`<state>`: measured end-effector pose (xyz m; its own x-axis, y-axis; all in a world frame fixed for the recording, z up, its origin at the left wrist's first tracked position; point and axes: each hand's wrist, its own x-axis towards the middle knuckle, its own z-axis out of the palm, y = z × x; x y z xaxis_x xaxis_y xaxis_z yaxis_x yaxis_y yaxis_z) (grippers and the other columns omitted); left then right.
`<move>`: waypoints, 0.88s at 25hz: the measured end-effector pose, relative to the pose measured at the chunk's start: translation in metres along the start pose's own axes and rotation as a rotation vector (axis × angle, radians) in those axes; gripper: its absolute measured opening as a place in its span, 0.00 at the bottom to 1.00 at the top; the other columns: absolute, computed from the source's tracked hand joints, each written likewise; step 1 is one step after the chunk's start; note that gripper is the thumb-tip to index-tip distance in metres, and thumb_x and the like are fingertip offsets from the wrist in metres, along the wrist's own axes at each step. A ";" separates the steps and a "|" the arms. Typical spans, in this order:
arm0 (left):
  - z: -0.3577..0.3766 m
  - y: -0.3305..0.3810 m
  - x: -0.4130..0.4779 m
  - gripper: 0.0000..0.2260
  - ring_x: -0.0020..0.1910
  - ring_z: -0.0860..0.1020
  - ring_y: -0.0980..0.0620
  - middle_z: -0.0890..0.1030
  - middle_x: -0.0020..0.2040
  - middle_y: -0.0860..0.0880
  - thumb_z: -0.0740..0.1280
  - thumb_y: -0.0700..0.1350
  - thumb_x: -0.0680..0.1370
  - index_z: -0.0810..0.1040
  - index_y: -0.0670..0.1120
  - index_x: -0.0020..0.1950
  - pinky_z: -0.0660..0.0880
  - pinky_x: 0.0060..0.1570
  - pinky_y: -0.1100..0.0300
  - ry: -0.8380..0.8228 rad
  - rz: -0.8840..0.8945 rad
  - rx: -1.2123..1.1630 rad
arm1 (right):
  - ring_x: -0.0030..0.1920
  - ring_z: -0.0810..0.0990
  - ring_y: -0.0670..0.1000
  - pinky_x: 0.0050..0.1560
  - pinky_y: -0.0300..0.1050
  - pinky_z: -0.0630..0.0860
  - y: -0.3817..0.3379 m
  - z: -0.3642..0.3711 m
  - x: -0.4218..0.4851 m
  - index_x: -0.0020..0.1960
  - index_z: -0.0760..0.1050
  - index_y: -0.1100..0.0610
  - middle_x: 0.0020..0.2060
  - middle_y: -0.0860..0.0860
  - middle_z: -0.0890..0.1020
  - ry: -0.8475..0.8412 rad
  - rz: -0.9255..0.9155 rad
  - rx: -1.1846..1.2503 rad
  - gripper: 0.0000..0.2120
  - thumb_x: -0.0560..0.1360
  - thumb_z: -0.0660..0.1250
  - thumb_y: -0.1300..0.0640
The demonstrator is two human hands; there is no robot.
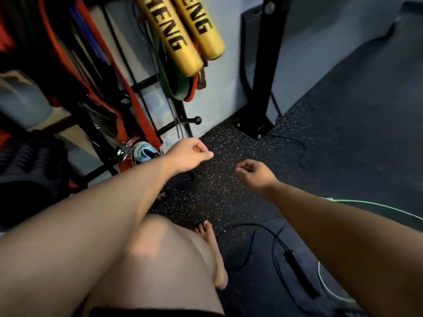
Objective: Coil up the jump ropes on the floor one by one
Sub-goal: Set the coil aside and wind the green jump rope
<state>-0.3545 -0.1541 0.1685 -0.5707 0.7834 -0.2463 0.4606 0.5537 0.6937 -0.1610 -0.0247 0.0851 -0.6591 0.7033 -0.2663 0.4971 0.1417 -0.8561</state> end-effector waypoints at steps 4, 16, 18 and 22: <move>0.070 0.044 -0.028 0.09 0.40 0.79 0.52 0.82 0.41 0.53 0.76 0.55 0.74 0.82 0.51 0.46 0.75 0.42 0.58 -0.101 0.082 0.083 | 0.45 0.82 0.48 0.44 0.41 0.75 0.054 -0.053 -0.062 0.53 0.80 0.49 0.46 0.47 0.84 0.025 0.067 -0.073 0.07 0.79 0.68 0.47; 0.292 0.019 -0.053 0.09 0.44 0.80 0.53 0.81 0.42 0.55 0.75 0.53 0.76 0.81 0.50 0.49 0.71 0.41 0.61 -0.422 0.049 0.243 | 0.45 0.83 0.53 0.48 0.43 0.75 0.258 -0.112 -0.166 0.51 0.81 0.57 0.45 0.52 0.86 0.143 0.391 -0.165 0.06 0.79 0.67 0.56; 0.316 0.017 -0.038 0.09 0.42 0.79 0.54 0.81 0.43 0.54 0.75 0.52 0.76 0.82 0.49 0.51 0.70 0.38 0.62 -0.453 0.057 0.259 | 0.49 0.83 0.54 0.51 0.44 0.75 0.282 -0.110 -0.160 0.52 0.82 0.55 0.45 0.52 0.85 0.142 0.434 -0.173 0.07 0.78 0.68 0.54; 0.363 0.024 0.018 0.08 0.39 0.77 0.58 0.79 0.40 0.57 0.74 0.53 0.77 0.82 0.51 0.50 0.68 0.35 0.65 -0.473 0.055 0.306 | 0.51 0.83 0.53 0.53 0.44 0.76 0.313 -0.116 -0.111 0.54 0.82 0.56 0.48 0.53 0.86 0.151 0.472 -0.143 0.09 0.78 0.67 0.54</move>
<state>-0.1071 -0.0239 -0.0647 -0.2061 0.8154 -0.5409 0.6972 0.5102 0.5036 0.1332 0.0222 -0.1019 -0.2609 0.8048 -0.5332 0.7997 -0.1291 -0.5863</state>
